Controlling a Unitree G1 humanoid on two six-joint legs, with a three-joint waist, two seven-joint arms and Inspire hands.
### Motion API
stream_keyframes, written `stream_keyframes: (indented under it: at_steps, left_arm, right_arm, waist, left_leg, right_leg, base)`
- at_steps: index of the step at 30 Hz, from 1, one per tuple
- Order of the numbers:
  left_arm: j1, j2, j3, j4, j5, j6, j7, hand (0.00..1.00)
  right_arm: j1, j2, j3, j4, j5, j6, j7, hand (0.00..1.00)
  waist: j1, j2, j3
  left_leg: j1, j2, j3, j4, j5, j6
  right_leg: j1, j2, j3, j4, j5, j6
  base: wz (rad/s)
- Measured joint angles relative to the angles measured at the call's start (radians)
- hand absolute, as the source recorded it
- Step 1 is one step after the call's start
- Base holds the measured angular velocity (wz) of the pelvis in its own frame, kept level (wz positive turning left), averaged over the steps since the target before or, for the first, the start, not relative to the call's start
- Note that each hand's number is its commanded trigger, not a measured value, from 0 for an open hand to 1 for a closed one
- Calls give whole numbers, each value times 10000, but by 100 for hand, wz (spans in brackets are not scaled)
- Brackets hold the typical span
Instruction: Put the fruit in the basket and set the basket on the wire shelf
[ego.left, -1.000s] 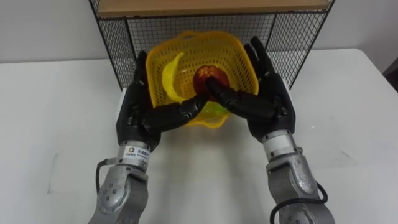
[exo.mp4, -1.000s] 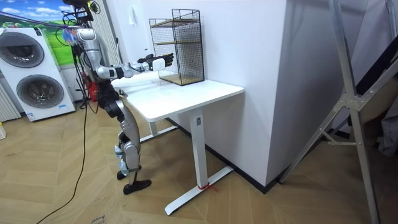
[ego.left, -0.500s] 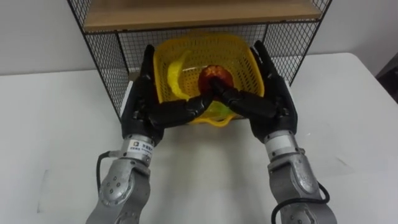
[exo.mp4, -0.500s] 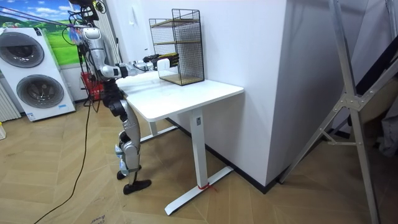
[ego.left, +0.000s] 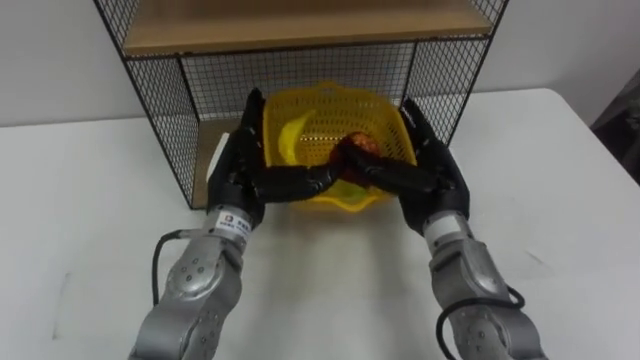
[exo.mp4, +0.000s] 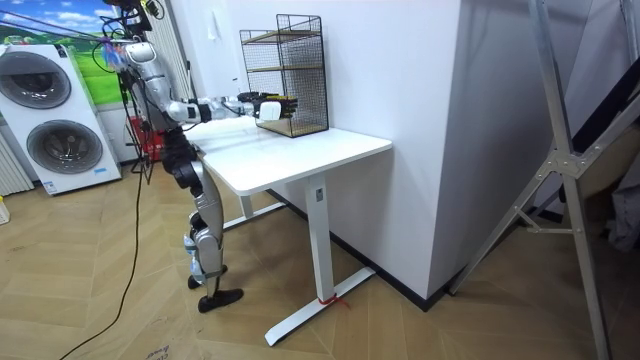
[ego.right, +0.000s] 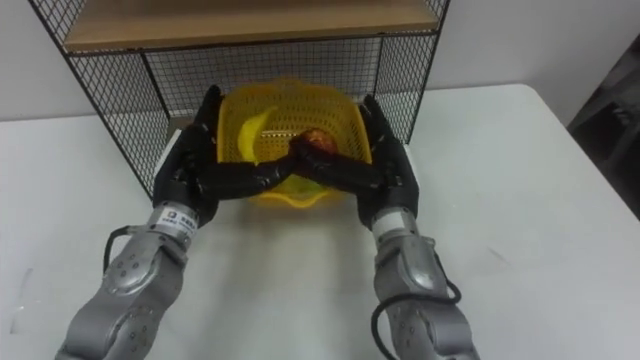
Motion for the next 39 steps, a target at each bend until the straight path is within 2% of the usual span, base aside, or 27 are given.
stream_keyframes:
  at_steps: [3,6,7,9,11,13,15,20,21,23,29,33,39]
  left_arm:
    - [-769,-10,240,535,0,39,183,0]
    - [-1413,1,411,1224,-12,287,405,0]
    - [-1670,0,465,1624,-4,486,493,0]
    - [-1815,-17,544,1877,16,915,604,0]
    - [-1832,-46,661,1877,9,1206,635,0]
    - [-1989,-102,884,1988,7,1437,734,0]
    - [-2558,-115,1094,2551,-6,1642,855,0]
    - [-3432,-71,1316,3151,-500,1717,1066,0]
    - [-3489,-69,1331,3223,-610,1738,1099,0]
    - [-3583,-69,1388,3336,-891,1860,1266,0]
    - [-3583,-80,1398,3388,-893,2057,1382,0]
    - [-3583,-73,1401,3625,-897,2060,1390,0]
    - [-3577,-53,1399,3656,-793,2056,1266,0]
  right_arm:
    - [-741,-20,-257,418,18,91,-23,0]
    - [-1200,-31,-436,854,130,359,-50,0]
    - [-1435,-31,-454,1297,127,602,-86,0]
    - [-1575,-41,-518,1702,59,1153,-130,0]
    - [-1615,-36,-547,1702,59,1393,-158,0]
    - [-1856,-32,-547,1851,70,1501,-177,0]
    - [-2650,-30,-674,2655,169,1605,-237,0]
    - [-3710,54,-829,3561,876,1637,-364,0]
    - [-3794,63,-829,3680,993,1644,-410,0]
    - [-4002,62,-843,3968,1381,1649,-566,0]
    - [-4105,64,-830,4377,1459,1755,-656,0]
    - [-4111,59,-748,4377,1242,1764,-617,0]
    - [-4078,31,-793,4297,805,1746,-454,0]
  waist:
    - [29,-50,23]
    - [55,-137,48]
    - [62,-175,35]
    - [75,-212,20]
    - [81,-206,13]
    - [98,-204,12]
    - [103,-194,6]
    - [152,-145,-26]
    - [143,-136,-34]
    - [167,-62,-116]
    - [298,-41,-119]
    - [352,-42,-116]
    - [328,-35,-113]
  left_leg:
    - [33,5,-10,-12,43,-14]
    - [31,24,-20,-14,59,-26]
    - [30,29,-22,-12,64,-31]
    - [-25,28,-24,-10,64,-30]
    - [-82,24,-24,-9,65,-29]
    - [-156,24,-24,14,66,-28]
    - [-169,25,-28,17,69,-27]
    - [6,17,-194,-27,74,-35]
    - [37,10,-294,-26,75,-36]
    - [68,-1,-361,-83,77,-40]
    - [197,-1,-625,-345,120,-109]
    - [299,-1,-631,-375,122,-112]
    - [321,1,-695,-381,130,-126]
  right_leg:
    - [22,3,-11,-1,22,-28]
    - [15,2,-36,-3,34,-48]
    - [13,-35,-37,-3,38,-53]
    - [-26,-51,-46,-2,38,-53]
    - [-87,-57,-43,0,38,-53]
    - [-173,-58,-44,8,38,-53]
    - [-191,-56,-46,2,39,-55]
    - [-50,-28,-90,-77,45,-62]
    - [6,-28,-141,-104,46,-63]
    - [68,-27,-262,-232,58,-82]
    - [187,17,-323,-314,66,-95]
    - [250,69,-259,-414,80,-119]
    - [487,19,-483,-572,112,-131]
  base:
    - [0]
    - [0]
    - [0]
    - [0]
    - [0]
    - [0]
    - [0]
    - [1]
    - [4]
    - [2]
    - [0]
    - [-2]
    - [8]
